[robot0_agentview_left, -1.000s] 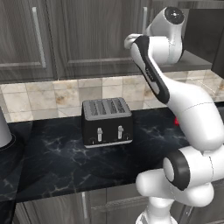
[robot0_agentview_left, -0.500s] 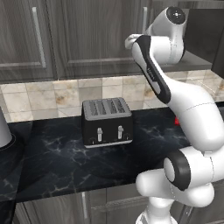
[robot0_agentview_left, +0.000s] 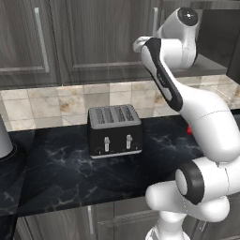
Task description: Open the cabinet. Pick the bar soap and place it next to the sink. Then close the cabinet.
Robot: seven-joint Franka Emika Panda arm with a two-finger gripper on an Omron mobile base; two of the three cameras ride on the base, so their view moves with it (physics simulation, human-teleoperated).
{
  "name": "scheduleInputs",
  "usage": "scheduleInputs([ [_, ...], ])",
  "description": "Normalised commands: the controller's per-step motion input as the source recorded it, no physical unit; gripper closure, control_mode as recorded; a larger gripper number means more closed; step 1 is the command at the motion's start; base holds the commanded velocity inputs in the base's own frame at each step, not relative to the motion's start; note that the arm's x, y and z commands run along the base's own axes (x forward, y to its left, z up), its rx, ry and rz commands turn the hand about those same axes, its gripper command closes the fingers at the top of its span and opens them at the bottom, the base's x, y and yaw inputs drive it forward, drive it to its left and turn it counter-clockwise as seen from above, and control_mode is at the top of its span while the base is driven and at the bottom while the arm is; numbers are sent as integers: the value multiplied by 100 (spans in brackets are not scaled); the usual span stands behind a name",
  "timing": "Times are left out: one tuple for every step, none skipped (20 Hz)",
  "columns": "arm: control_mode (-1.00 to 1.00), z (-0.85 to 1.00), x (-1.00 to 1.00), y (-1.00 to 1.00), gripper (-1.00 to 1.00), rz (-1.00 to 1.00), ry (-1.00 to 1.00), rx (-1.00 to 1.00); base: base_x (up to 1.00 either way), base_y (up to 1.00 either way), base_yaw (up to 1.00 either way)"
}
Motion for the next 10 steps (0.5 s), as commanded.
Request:
scheduleInputs([
  [-100, 0, 0, 0, 100, 0, 0, 0, 0, 0, 0],
  [-100, 0, 0, 0, 100, 0, 0, 0, 0, 0, 0],
  [-100, 0, 0, 0, 100, 0, 0, 0, 0, 0, 0],
  [-100, 0, 0, 0, 100, 0, 0, 0, 0, 0, 0],
  [-100, 0, 0, 0, 100, 0, 0, 0, 0, 0, 0],
  [-100, 0, 0, 0, 100, 0, 0, 0, 0, 0, 0],
  [-100, 0, 0, 0, 100, 0, 0, 0, 0, 0, 0],
  [-100, 0, 0, 0, 100, 0, 0, 0, 0, 0, 0],
  [-100, 0, 0, 0, 100, 0, 0, 0, 0, 0, 0],
  [-100, 0, 0, 0, 100, 0, 0, 0, 0, 0, 0],
])
